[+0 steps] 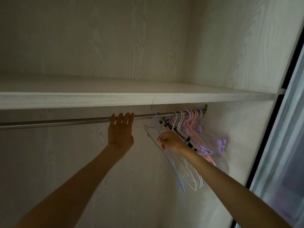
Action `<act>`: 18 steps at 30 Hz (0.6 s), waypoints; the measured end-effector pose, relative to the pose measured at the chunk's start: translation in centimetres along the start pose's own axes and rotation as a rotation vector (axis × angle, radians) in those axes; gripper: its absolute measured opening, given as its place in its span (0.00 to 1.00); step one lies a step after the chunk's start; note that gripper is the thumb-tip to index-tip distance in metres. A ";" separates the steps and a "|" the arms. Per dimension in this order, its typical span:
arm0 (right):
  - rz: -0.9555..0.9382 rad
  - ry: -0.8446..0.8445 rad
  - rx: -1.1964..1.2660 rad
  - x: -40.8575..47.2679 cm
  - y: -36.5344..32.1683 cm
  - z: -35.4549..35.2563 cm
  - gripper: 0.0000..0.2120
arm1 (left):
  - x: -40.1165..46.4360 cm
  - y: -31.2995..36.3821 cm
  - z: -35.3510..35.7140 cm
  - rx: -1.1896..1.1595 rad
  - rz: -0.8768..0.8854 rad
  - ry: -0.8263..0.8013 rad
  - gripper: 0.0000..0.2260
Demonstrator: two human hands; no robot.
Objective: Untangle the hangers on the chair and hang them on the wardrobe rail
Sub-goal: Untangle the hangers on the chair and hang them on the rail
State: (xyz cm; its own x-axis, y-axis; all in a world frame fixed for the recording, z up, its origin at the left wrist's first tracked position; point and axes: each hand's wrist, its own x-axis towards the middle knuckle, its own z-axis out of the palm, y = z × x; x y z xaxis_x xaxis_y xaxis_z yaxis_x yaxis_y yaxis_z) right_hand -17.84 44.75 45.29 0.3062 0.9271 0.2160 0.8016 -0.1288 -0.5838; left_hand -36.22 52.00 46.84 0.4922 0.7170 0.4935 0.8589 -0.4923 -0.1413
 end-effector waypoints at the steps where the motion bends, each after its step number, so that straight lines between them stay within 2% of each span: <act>1: 0.030 -0.016 0.003 0.5 0.1 0.3 0.16 | 0.0 0.1 -0.2 0.008 -0.003 0.000 0.34; 3: 0.078 -0.053 0.012 0.9 0.3 0.8 0.14 | 0.0 0.2 -0.3 0.005 -0.020 -0.020 0.35; 7: 0.125 -0.121 -0.075 0.2 0.8 1.8 0.16 | -0.2 0.2 -0.4 0.016 -0.045 -0.037 0.37; 9: 0.106 -0.027 -0.215 -0.2 0.9 1.6 0.22 | -0.4 0.4 -0.4 -0.012 -0.049 -0.041 0.37; 11: -0.029 0.218 -0.350 -0.3 0.6 1.0 0.28 | -0.4 0.5 -0.4 -0.027 -0.053 -0.046 0.37; 13: -0.182 0.411 -0.429 0.4 -0.2 -0.4 0.29 | -0.3 0.5 -0.5 0.002 -0.044 -0.056 0.38; 15: -0.275 0.456 -0.445 2.1 -0.9 -1.4 0.31 | -0.2 0.6 -0.5 0.038 -0.037 -0.072 0.39; 18: -0.309 0.344 -0.564 4.4 -1.5 -1.0 0.32 | -0.2 0.7 -0.4 0.060 -0.042 -0.090 0.41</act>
State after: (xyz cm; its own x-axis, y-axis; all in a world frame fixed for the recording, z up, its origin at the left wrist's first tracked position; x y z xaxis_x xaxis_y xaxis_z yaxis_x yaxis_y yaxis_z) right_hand -17.19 48.68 47.94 0.0925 0.7991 0.5940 0.9919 -0.1264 0.0156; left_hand -35.78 51.30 47.03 0.4642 0.7789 0.4216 0.8845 -0.4324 -0.1750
